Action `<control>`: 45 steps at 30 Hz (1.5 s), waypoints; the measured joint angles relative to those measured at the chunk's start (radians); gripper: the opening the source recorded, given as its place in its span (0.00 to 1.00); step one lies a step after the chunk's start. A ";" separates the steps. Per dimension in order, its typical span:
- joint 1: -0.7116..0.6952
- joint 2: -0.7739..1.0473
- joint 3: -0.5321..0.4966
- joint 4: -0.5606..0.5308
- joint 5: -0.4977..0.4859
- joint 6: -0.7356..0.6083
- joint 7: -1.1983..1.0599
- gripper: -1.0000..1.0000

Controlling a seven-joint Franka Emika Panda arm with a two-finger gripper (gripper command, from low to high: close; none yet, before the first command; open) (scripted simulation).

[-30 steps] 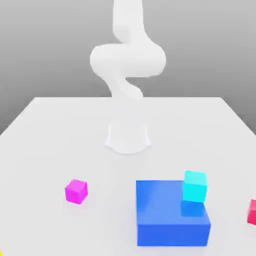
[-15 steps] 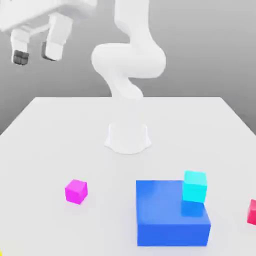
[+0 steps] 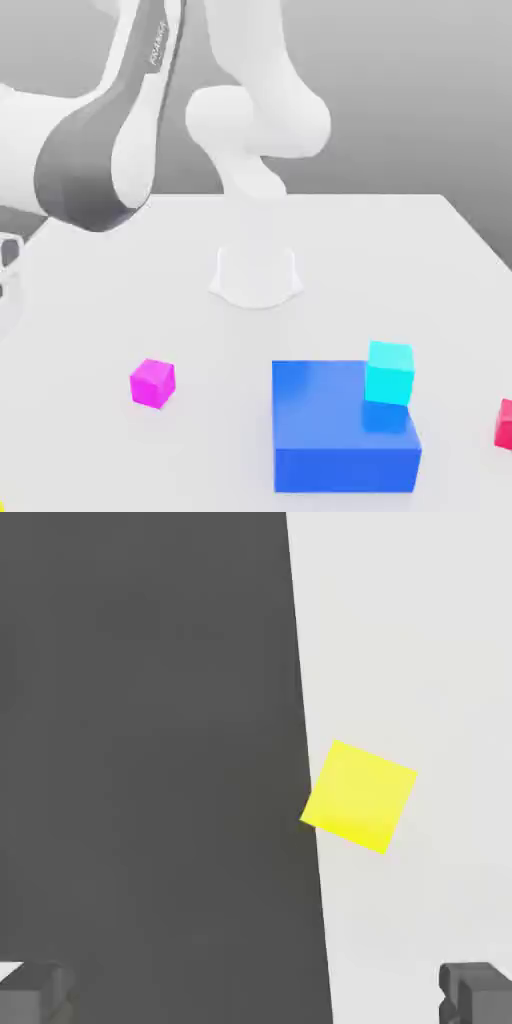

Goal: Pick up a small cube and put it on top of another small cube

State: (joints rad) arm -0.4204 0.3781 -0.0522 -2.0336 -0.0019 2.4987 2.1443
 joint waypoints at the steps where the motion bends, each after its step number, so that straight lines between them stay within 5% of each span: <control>1: -0.006 0.036 -0.008 0.008 0.016 0.006 0.031 0.50; 7: -0.036 0.252 -0.017 0.059 0.081 0.105 0.113 0.50; 8: -0.038 0.277 -0.015 0.065 0.084 0.123 0.113 0.00; 19: -0.023 0.160 -0.017 0.033 0.067 0.040 0.116 0.00; 39: 0.402 -0.104 0.459 -0.299 -0.161 0.086 -0.293 0.00; 43: 0.548 -0.034 0.517 -0.309 -0.300 0.138 -0.320 0.00; 44: 0.606 0.011 0.506 -0.296 -0.357 0.161 -0.312 1.00; 45: 0.606 0.011 0.506 -0.296 -0.357 0.161 -0.312 1.00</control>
State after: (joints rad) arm 0.1852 0.3889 0.4536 -2.3300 -0.3586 2.6593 1.8327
